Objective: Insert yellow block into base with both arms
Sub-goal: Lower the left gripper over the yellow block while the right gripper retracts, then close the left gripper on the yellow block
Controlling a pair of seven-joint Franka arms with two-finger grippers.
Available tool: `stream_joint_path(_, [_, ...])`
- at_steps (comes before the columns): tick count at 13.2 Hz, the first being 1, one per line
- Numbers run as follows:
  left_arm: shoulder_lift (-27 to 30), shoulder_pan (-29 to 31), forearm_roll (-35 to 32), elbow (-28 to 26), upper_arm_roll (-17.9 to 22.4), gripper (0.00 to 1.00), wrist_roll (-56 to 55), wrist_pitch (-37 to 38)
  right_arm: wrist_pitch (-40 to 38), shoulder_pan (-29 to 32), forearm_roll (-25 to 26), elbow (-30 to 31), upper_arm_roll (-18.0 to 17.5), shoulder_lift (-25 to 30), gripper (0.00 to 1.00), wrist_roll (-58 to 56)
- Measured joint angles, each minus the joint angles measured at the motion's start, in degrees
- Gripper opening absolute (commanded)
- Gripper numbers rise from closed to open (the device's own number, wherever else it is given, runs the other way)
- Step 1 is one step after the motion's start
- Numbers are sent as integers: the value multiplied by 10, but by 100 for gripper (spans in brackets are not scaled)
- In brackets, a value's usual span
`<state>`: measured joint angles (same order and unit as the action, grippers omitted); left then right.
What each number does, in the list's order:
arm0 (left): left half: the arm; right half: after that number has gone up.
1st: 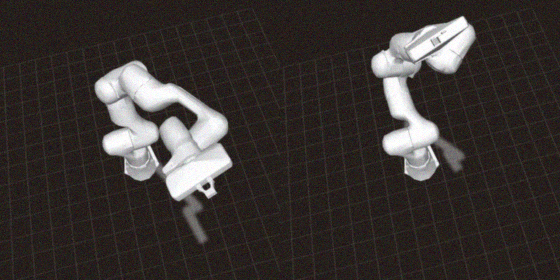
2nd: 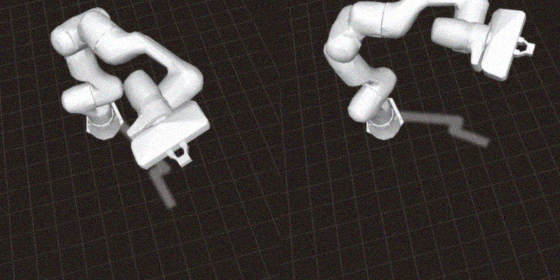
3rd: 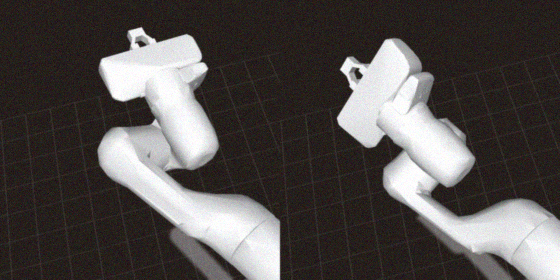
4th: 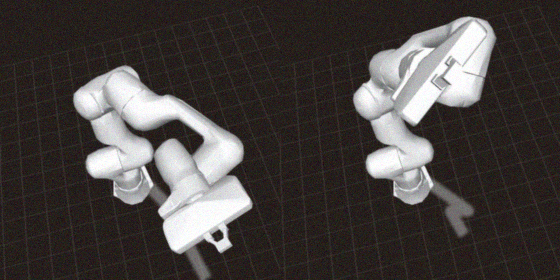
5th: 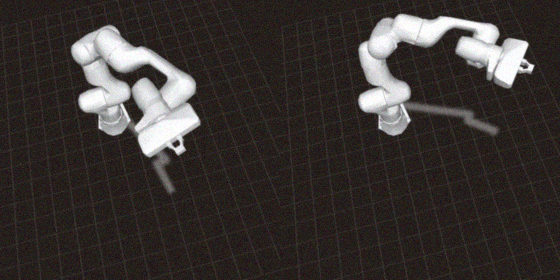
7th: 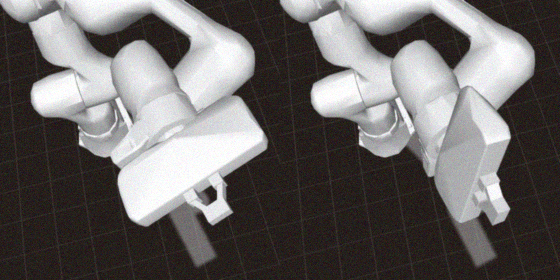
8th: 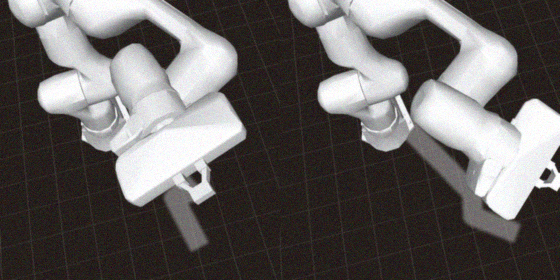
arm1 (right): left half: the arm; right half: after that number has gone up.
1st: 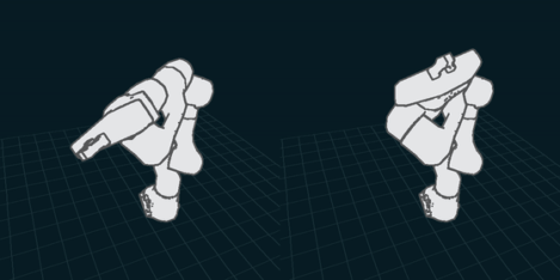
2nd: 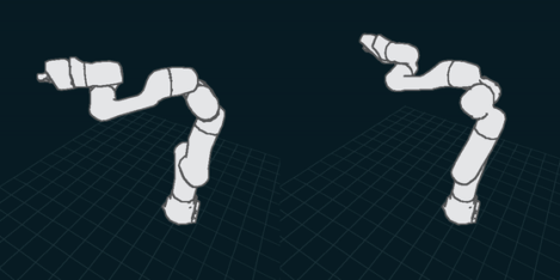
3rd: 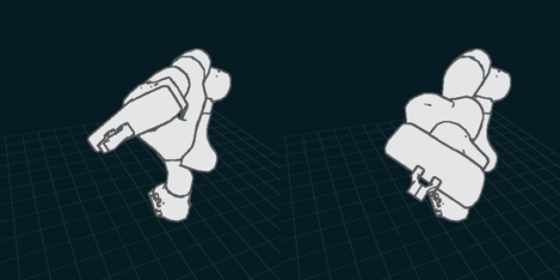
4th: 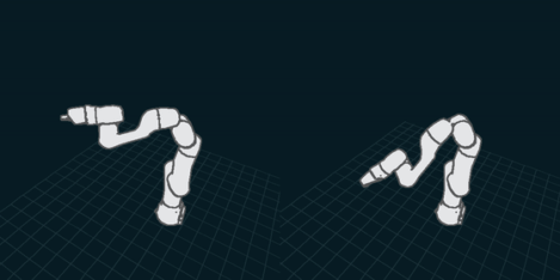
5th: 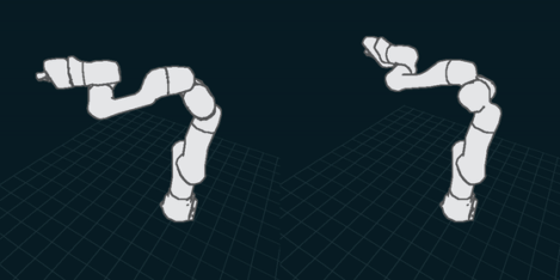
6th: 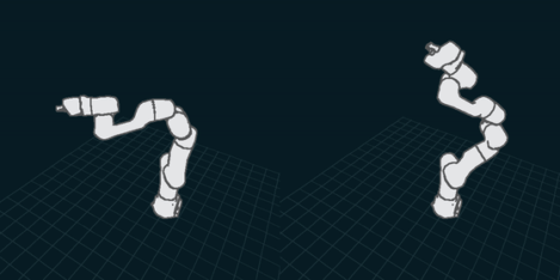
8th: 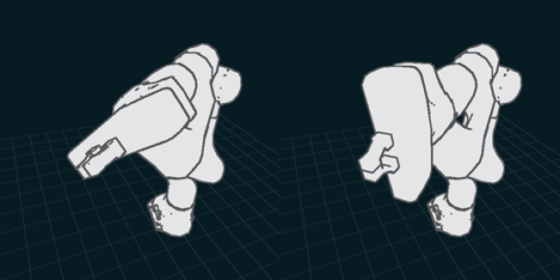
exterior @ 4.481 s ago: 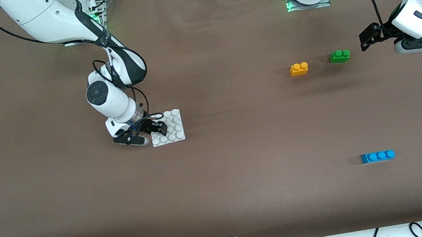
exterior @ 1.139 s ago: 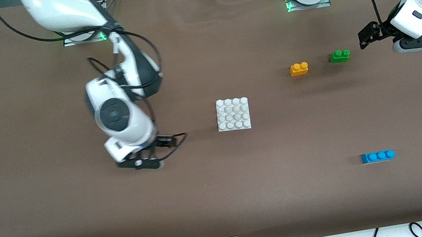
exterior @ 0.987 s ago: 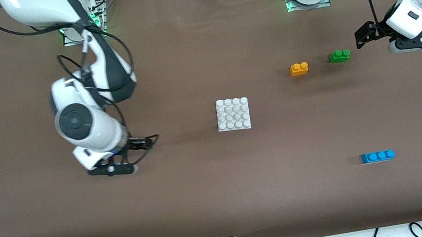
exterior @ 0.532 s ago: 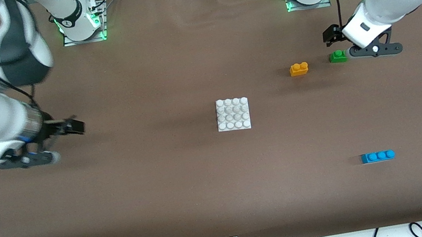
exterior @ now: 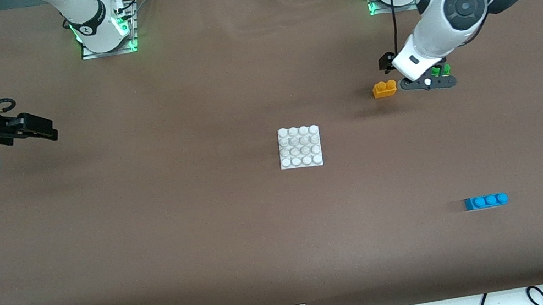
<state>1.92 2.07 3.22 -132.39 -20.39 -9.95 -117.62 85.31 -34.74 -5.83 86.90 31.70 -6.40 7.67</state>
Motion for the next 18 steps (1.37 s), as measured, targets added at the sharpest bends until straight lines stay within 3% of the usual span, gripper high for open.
stream_joint_path(3, [-1,0,0,-89,-13,100,-5,-128,3,2,20,32,-2,32,100,-14])
stream_joint_path(4, [-1,0,0,-124,-15,100,-6,-176,4,20,23,34,-19,35,100,-20])
stream_joint_path(7, [-9,0,0,-191,-23,100,-9,-279,9,219,39,35,-229,35,100,-22])
stream_joint_path(8, [-15,0,0,-202,-25,100,-9,-304,10,270,43,35,-281,36,100,-22])
stream_joint_path(9, [-23,0,0,-207,-25,100,-9,-324,10,295,44,35,-305,37,100,-22])
stream_joint_path(18, [-53,0,0,-209,-25,100,-21,-358,14,307,67,19,-310,41,100,-22])
